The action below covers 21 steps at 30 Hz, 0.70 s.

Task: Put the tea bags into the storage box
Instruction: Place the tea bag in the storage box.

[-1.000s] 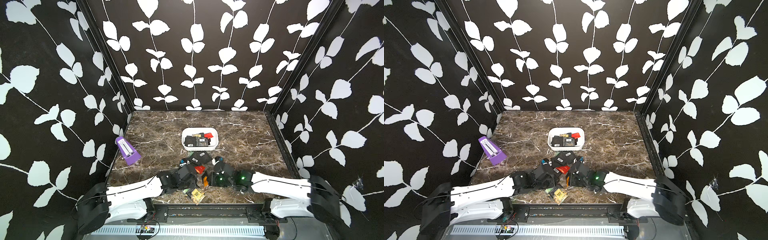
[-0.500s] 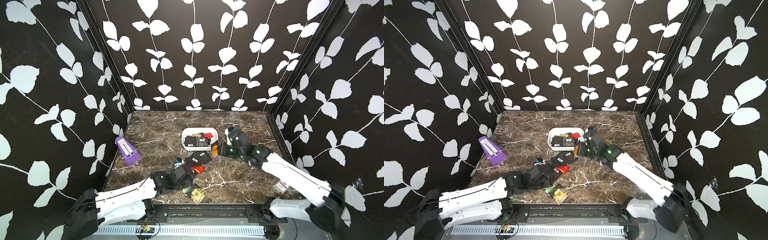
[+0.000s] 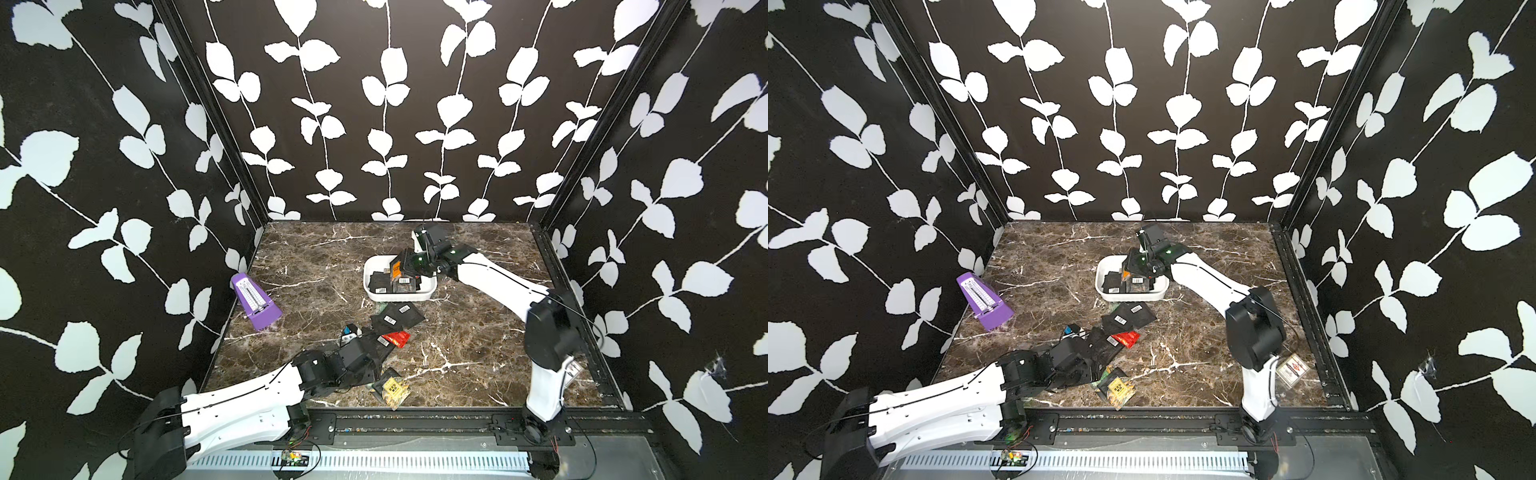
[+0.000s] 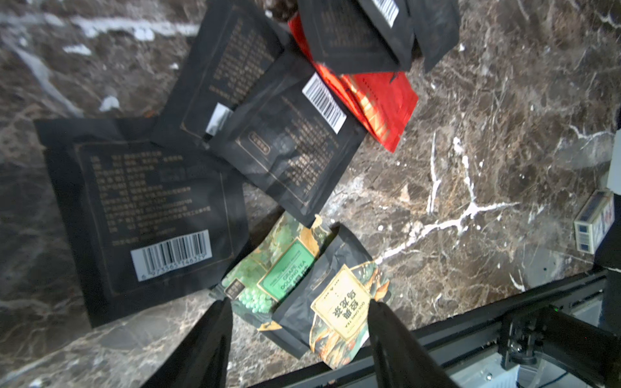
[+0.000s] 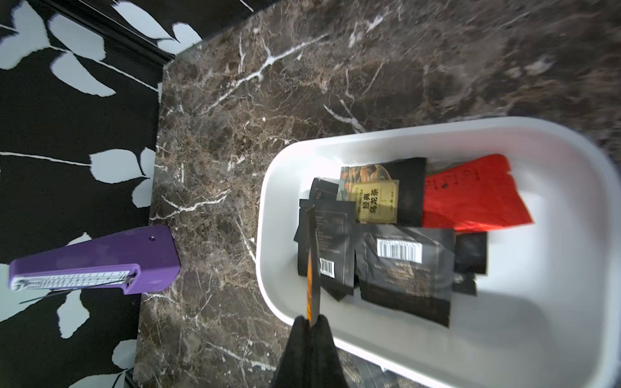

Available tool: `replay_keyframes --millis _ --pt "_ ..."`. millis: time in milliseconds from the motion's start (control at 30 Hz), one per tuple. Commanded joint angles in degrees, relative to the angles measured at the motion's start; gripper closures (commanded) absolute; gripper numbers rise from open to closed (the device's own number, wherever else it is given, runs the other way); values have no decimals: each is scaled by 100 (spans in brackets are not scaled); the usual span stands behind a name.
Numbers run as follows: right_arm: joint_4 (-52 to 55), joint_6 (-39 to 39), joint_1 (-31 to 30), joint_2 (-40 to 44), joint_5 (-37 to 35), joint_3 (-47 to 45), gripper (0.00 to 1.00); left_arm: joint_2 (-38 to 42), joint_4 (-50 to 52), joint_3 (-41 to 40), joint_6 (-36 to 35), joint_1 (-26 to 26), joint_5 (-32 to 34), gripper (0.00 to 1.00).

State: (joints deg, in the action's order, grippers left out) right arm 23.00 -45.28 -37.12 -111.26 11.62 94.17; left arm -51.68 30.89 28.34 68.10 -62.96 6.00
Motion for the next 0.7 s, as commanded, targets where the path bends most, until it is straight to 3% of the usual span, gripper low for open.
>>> replay_keyframes --millis 0,133,200,500,667 --pt "100 180 101 -252 129 490 98 -53 -133 -128 55 2 -325 38" --pt "424 407 303 -269 22 410 61 -210 -402 -174 171 3 -767 38" --pt "512 567 371 -24 -49 183 51 -223 -444 -164 206 -4 -942 39" --pt "664 936 368 2240 -245 -1519 47 158 400 -52 411 -32 -1246 38" --pt "654 696 118 3433 -105 -2926 49 198 221 -191 588 -72 -1490 51"
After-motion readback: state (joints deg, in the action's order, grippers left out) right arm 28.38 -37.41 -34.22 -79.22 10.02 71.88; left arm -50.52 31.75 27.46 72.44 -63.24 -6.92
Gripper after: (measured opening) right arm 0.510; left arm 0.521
